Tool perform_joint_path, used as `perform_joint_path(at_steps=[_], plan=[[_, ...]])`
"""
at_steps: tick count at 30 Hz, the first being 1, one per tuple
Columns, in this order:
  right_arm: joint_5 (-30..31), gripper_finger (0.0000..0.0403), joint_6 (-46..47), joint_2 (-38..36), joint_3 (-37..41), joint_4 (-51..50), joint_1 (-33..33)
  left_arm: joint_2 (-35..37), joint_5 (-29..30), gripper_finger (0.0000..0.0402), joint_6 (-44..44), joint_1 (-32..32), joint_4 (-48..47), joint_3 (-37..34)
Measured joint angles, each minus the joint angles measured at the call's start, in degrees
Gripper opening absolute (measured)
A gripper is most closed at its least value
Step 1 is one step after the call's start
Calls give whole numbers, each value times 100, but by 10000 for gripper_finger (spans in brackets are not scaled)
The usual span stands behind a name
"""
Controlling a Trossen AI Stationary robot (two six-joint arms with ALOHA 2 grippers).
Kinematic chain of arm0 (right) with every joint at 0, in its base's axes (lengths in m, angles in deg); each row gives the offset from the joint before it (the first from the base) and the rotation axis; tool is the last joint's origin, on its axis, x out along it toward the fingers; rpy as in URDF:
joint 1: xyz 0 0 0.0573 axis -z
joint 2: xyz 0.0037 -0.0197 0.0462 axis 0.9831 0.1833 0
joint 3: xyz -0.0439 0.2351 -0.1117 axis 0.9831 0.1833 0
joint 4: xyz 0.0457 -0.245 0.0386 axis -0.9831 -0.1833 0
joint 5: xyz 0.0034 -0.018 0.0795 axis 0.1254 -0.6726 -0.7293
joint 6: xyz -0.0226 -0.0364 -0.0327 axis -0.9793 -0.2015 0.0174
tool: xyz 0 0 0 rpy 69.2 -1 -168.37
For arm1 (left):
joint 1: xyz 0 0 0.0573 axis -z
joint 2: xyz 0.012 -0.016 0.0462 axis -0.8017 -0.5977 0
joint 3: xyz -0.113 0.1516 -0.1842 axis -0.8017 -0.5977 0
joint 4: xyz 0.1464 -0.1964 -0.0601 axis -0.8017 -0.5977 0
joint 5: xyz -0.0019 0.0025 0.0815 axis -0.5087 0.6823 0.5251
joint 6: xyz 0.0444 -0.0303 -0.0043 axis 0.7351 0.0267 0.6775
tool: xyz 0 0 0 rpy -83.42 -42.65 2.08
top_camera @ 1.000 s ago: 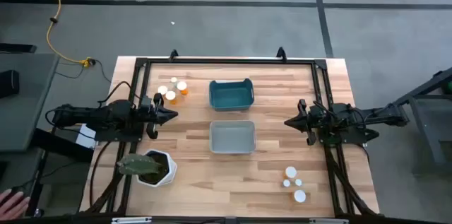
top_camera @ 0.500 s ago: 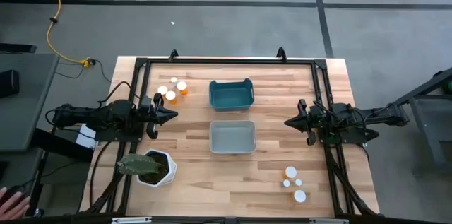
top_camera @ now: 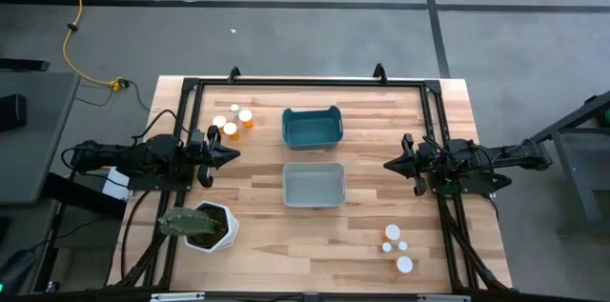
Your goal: Pick and place medicine bottles into bin by pill shape (circle, oval)
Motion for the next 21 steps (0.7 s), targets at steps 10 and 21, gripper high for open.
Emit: perform_joint_path(at_steps=[10, 21], plan=[[0, 0, 2, 0, -2, 2, 0, 0, 0, 1, 0, 2, 0, 0], [0, 0, -1, 0, 0, 0, -2, 0, 0, 1, 0, 2, 0, 0]])
